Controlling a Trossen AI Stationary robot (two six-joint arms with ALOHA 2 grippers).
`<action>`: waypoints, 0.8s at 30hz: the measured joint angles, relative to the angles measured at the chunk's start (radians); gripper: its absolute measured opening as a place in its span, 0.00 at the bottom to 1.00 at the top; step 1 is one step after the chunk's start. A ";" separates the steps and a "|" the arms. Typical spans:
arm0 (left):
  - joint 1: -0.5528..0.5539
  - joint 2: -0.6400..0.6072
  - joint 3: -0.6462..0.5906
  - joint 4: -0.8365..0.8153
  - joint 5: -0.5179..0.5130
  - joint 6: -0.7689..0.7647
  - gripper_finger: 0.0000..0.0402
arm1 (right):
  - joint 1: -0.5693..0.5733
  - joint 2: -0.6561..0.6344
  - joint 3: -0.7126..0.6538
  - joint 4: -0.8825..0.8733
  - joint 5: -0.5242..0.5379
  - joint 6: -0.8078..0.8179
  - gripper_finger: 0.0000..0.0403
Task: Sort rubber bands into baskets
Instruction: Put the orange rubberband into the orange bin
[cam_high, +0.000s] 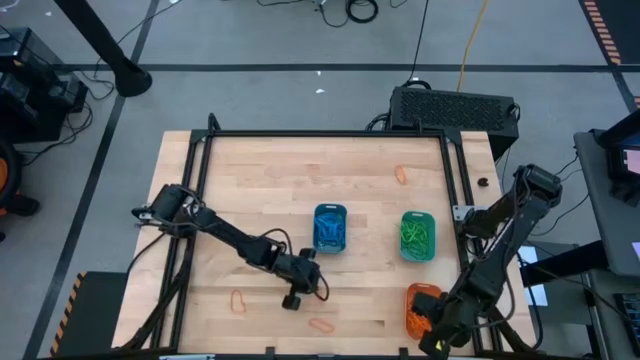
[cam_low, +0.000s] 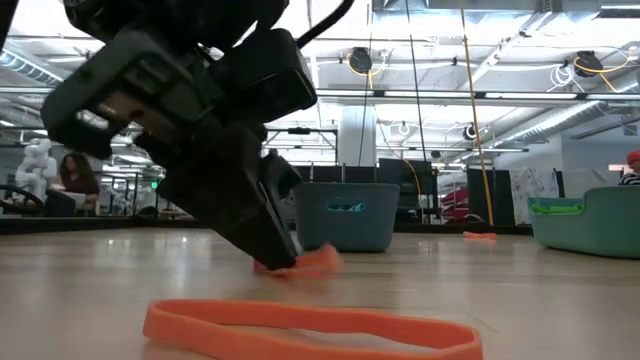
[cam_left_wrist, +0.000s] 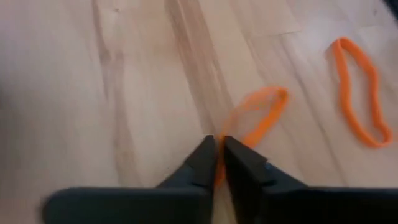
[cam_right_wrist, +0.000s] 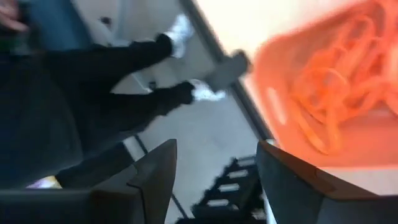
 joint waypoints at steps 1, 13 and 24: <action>0.000 0.000 0.001 -0.001 0.016 -0.025 0.06 | 0.004 -0.006 0.000 0.020 0.015 0.002 0.53; 0.009 -0.128 0.122 -0.025 0.030 -0.088 0.01 | -0.010 -0.053 0.000 0.032 0.397 -0.212 0.49; 0.014 -0.182 0.266 -0.042 -0.102 -0.090 0.01 | -0.178 -0.053 0.001 0.177 0.662 -0.630 0.49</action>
